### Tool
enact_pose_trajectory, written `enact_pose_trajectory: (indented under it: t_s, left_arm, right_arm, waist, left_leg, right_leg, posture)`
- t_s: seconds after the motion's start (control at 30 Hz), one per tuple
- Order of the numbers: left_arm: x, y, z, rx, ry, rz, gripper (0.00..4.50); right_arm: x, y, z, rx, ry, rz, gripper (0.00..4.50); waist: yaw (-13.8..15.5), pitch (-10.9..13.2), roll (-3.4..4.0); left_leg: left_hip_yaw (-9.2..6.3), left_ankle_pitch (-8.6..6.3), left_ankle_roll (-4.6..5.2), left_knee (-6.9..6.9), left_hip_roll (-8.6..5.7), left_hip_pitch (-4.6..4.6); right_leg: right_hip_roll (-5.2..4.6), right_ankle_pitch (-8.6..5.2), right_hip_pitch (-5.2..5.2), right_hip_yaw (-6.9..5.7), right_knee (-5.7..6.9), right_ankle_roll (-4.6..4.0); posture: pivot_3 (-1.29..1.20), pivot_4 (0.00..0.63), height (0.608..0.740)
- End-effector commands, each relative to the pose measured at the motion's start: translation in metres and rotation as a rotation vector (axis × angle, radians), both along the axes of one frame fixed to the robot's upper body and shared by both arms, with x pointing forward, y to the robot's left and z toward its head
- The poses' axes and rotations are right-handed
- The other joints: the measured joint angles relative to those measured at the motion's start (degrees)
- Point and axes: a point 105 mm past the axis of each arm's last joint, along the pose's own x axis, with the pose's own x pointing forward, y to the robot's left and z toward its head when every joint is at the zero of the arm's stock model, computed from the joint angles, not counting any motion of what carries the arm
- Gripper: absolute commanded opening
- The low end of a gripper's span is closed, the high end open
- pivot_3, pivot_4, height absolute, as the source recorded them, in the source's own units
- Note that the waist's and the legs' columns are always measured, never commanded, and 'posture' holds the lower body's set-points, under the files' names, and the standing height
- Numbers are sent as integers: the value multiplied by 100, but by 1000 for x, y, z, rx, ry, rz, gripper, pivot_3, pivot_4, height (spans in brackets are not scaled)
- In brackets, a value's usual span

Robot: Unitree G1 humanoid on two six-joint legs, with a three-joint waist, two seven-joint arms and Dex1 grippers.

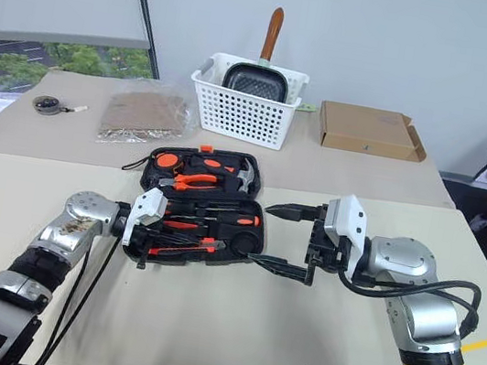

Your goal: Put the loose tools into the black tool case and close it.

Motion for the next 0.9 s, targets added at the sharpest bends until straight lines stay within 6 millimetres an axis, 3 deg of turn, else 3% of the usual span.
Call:
enact_pose_trajectory:
  t_s: [0.03, 0.17, 0.3, 0.4, 0.47, 0.63, 0.73, 0.83, 0.9]
  left_arm:
    - [-5, 12, -32, 91, 81, 45, 18]
    - [4, 9, -8, 25, -24, 77, 18]
    - [7, 1, 39, -93, -131, 106, 18]
    - [-9, -3, 70, -150, -153, 61, 756]
    - [-25, -5, 81, -158, -116, 6, 1524]
    - [-51, -8, 96, -91, -108, -60, 3341]
    - [-57, -10, 103, -79, -108, -62, 4397]
    - [-60, -13, 107, -83, -112, -58, 4500]
    - [-62, -14, 107, -82, -110, -53, 4500]
  right_arm:
    - [-2, -5, 12, 2, -54, -16, 4500]
    - [4, -22, 5, -54, -38, -104, 4500]
    - [13, -49, -9, -159, -10, -233, 4500]
    - [27, -75, -29, -309, 8, -396, 4500]
    - [32, -87, -40, -400, 28, -466, 4500]
    - [35, -94, -58, -485, 117, -503, 4500]
    - [34, -97, -67, -520, 172, -501, 4500]
    - [35, -101, -74, -545, 217, -514, 3830]
    - [35, -104, -78, -568, 230, -526, 3017]
  waist:
    - [-2, -9, 7]
    - [5, -10, 9]
    - [-5, -6, 3]
    - [-15, 8, -21]
    - [-23, 7, -23]
    - [-83, 8, -24]
    - [-114, 10, -28]
    - [-104, 12, -30]
    - [-111, 13, -31]
  left_leg:
    - [0, 0, 0, 0, 1, 2]
    - [0, 1, -2, -1, 5, 4]
    - [1, 2, -2, 0, 5, -21]
    - [-2, 3, 0, -1, 3, -56]
    - [-1, 2, -1, -1, 1, -89]
    - [10, 24, -40, -22, -9, -98]
    - [9, 0, -1, -24, -11, -99]
    - [4, -5, 7, -24, -15, -99]
    - [0, -4, 7, -20, -14, -95]
  right_leg:
    - [0, -1, 0, 0, 2, -2]
    - [1, -5, -3, -2, 5, -8]
    - [0, -3, -21, 0, 3, -4]
    - [2, 4, -45, 0, -1, 5]
    - [5, 6, -76, 2, -3, 7]
    - [5, 3, -90, 10, -26, 13]
    - [5, -2, -88, 11, -35, 20]
    - [3, -2, -86, 12, -33, 20]
    - [5, -2, -81, 13, -30, 21]
  posture:
    - [0, 150, 700]
    - [0, 150, 700]
    - [0, 150, 700]
    - [0, 150, 700]
    - [0, 150, 700]
    - [0, 150, 700]
    - [0, 150, 700]
    - [0, 150, 700]
    - [0, 150, 700]
